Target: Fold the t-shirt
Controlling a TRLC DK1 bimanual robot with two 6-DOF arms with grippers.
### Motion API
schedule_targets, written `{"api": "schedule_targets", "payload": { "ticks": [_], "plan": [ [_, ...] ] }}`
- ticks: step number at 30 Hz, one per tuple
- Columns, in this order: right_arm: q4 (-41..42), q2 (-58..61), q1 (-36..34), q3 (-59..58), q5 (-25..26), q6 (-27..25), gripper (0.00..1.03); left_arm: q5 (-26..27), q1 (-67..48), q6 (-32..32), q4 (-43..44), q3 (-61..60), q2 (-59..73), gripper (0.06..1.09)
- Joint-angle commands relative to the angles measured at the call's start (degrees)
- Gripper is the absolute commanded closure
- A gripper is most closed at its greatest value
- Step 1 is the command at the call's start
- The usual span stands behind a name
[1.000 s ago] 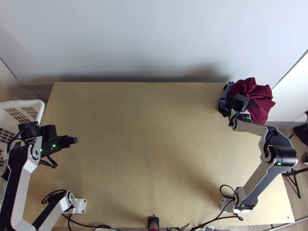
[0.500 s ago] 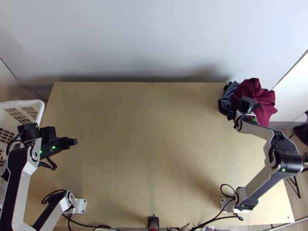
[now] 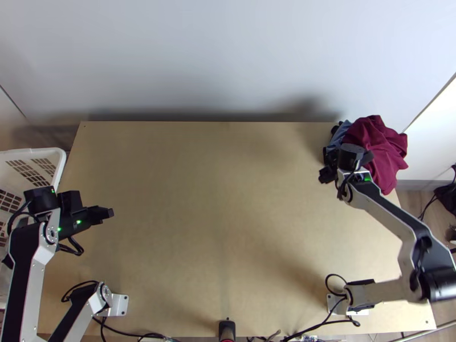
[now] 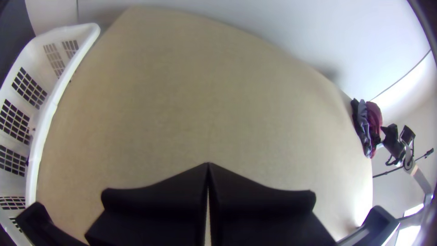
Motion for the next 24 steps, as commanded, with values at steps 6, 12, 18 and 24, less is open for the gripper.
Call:
{"api": "schedule_targets", "payload": {
  "ticks": [6,12,18,24],
  "plan": [
    [-20.56,-18.23,13.89,-1.06,-0.88,14.85,0.04,0.09,0.64,-2.14,0.84,-0.13,-3.13,1.02],
    [-26.97,-23.5,15.04,0.78,-2.91,31.02,0.05,0.01,1.34,-7.59,5.76,-0.21,-5.32,1.03],
    [-30.14,-32.2,6.77,-0.45,-11.43,41.83,0.05,0.09,1.17,-11.98,11.39,-2.41,-11.39,1.01],
    [-30.05,-43.19,-1.05,-7.22,-18.2,49.13,0.05,0.18,-0.24,-16.2,22.46,-10.59,-20.26,0.67]
  ]
}}
